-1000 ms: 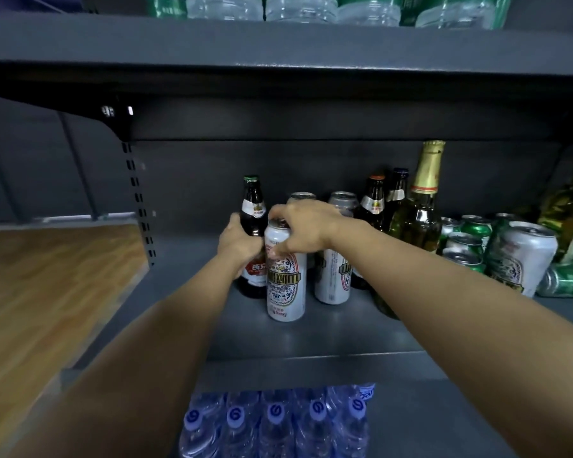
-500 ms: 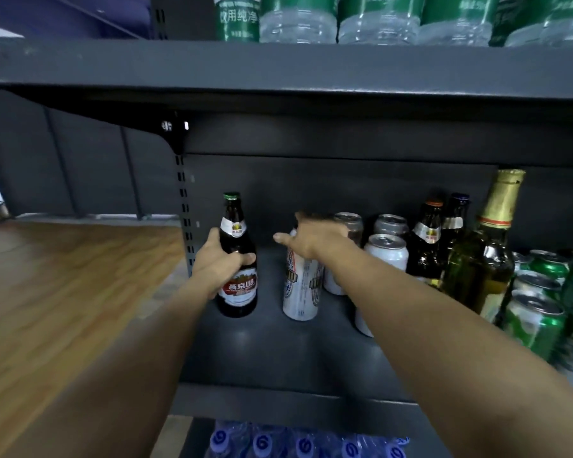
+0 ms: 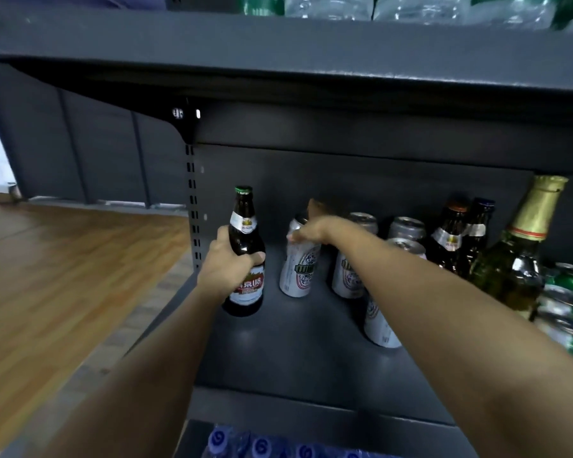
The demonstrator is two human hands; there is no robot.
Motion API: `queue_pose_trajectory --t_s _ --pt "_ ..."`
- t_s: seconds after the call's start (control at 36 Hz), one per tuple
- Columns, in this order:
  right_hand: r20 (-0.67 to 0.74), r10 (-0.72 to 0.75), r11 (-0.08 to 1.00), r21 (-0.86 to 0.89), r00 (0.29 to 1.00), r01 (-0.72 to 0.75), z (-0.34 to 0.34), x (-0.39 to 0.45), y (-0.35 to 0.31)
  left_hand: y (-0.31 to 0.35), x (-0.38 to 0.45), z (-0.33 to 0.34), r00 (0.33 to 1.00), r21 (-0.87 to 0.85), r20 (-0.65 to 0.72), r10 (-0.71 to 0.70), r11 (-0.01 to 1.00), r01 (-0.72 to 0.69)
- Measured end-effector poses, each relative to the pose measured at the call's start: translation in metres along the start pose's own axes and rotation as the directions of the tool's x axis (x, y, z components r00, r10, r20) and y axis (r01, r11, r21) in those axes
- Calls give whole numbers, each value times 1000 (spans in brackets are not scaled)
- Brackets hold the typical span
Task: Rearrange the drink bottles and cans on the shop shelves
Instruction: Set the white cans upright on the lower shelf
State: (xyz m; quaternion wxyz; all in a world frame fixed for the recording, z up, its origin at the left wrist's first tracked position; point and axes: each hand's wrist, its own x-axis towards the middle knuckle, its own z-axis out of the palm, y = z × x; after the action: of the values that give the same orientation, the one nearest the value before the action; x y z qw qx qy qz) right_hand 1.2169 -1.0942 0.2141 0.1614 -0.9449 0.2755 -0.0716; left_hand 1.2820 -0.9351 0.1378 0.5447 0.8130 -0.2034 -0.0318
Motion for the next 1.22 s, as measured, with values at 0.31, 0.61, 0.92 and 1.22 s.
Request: queue_pose_trajectory --t_s 0.31,0.61,0.92,1.22 --pt "-55 18 995 -98 998 -24 13 7 5 -3 -1 3 1000 -8 12 3 1000 -3" --pt "-238 -119 943 -330 964 35 -65 -59 57 -3 -21 16 887 205 -383 258 960 -190" --pt "208 62 872 -488 976 49 -82 -96 82 34 -75 89 828 188 -176 533 844 -503" --pt "-70 -103 992 -87 992 96 -48 -90 71 17 -88 122 939 -17 142 314 949 -315"
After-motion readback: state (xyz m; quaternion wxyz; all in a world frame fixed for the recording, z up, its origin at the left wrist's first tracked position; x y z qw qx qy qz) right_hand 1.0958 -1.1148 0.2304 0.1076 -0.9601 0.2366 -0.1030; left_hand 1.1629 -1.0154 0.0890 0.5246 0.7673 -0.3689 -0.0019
